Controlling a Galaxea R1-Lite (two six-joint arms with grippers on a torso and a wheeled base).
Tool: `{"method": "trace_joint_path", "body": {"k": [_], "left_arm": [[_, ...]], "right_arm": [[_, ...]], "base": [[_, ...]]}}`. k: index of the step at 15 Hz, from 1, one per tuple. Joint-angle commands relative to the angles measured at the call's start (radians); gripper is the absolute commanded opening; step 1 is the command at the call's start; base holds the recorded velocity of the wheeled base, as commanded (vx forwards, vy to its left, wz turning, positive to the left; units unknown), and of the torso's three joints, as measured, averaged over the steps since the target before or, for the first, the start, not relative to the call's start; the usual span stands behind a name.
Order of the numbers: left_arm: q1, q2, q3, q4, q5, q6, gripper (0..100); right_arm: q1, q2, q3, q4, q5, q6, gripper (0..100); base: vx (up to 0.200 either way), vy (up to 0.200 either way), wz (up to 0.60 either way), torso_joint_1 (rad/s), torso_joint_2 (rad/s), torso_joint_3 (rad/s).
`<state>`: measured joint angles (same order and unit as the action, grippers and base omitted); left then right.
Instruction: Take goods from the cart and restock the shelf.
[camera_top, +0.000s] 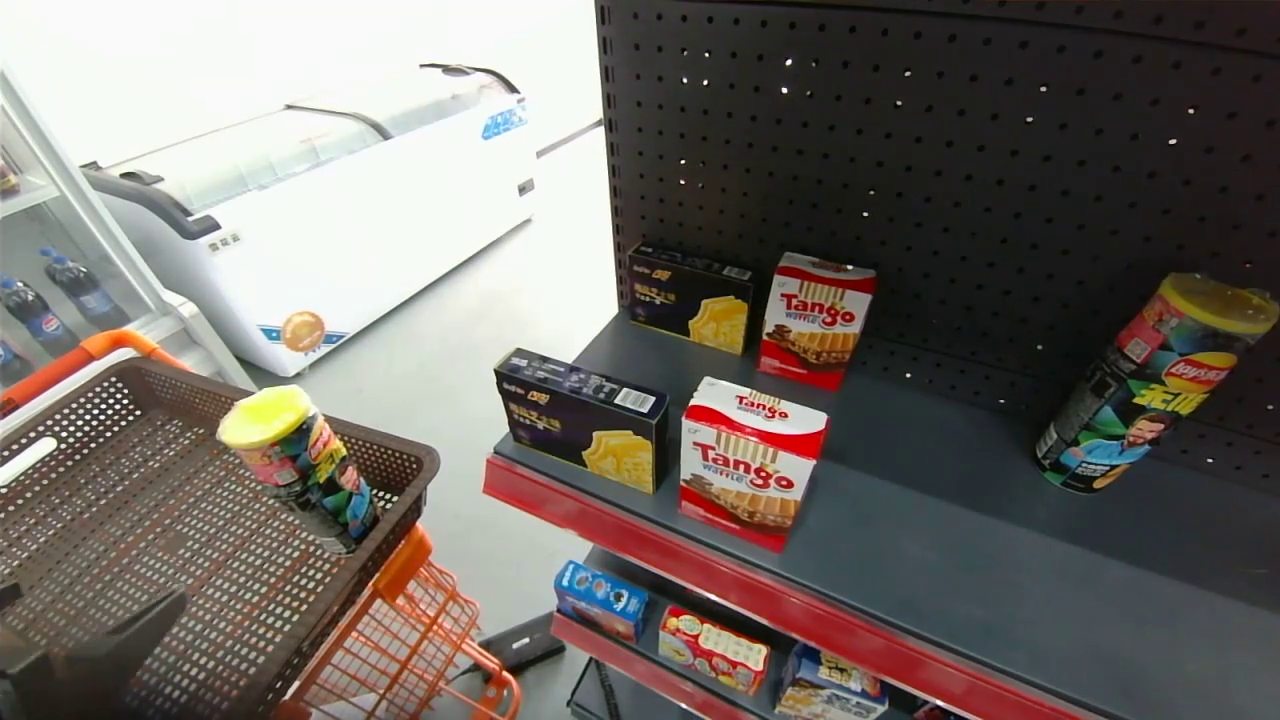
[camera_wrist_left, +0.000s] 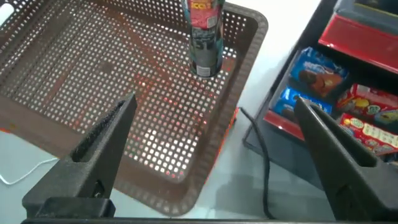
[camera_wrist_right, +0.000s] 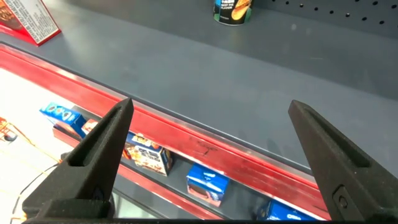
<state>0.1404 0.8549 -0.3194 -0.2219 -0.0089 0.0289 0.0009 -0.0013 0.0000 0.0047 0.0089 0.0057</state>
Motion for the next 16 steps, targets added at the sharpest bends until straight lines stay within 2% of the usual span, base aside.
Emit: {"method": "trace_joint_path", "body": {"k": [1, 3, 4, 5, 6, 9, 11, 13, 16], "left_arm": [[0.031, 0.236, 0.056, -0.175, -0.014, 0.002, 100], [0.039, 0.371, 0.082, -0.367, -0.013, 0.002, 100], [0.047, 0.415, 0.092, -0.432, -0.013, 0.002, 100], [0.057, 0.529, 0.111, -0.602, -0.014, 0.003, 100], [0.059, 0.598, 0.118, -0.700, -0.014, 0.003, 100], [0.054, 0.774, 0.115, -0.886, -0.013, -0.006, 100], [0.056, 0.938, 0.085, -1.060, -0.014, -0.023, 100], [0.051, 1.044, 0.048, -1.165, -0.014, -0.024, 100], [0.050, 1.150, -0.033, -1.223, -0.014, -0.026, 100]], "right_arm": [[0.001, 0.001, 0.000, 0.000, 0.000, 0.000, 100], [0.001, 0.001, 0.000, 0.000, 0.000, 0.000, 100], [0.001, 0.001, 0.000, 0.000, 0.000, 0.000, 100], [0.001, 0.001, 0.000, 0.000, 0.000, 0.000, 100], [-0.001, 0.001, 0.000, 0.000, 0.000, 0.000, 100], [-0.001, 0.001, 0.000, 0.000, 0.000, 0.000, 100], [0.001, 0.001, 0.000, 0.000, 0.000, 0.000, 100], [-0.001, 0.001, 0.000, 0.000, 0.000, 0.000, 100], [0.001, 0.001, 0.000, 0.000, 0.000, 0.000, 100]], "base": [[0.000, 0.000, 0.00, 0.000, 0.00, 0.000], [0.000, 0.000, 0.00, 0.000, 0.00, 0.000], [0.000, 0.000, 0.00, 0.000, 0.00, 0.000], [0.000, 0.000, 0.00, 0.000, 0.00, 0.000], [0.000, 0.000, 0.00, 0.000, 0.00, 0.000], [0.000, 0.000, 0.00, 0.000, 0.00, 0.000], [0.000, 0.000, 0.00, 0.000, 0.00, 0.000], [0.000, 0.000, 0.00, 0.000, 0.00, 0.000], [0.000, 0.000, 0.00, 0.000, 0.00, 0.000]]}}
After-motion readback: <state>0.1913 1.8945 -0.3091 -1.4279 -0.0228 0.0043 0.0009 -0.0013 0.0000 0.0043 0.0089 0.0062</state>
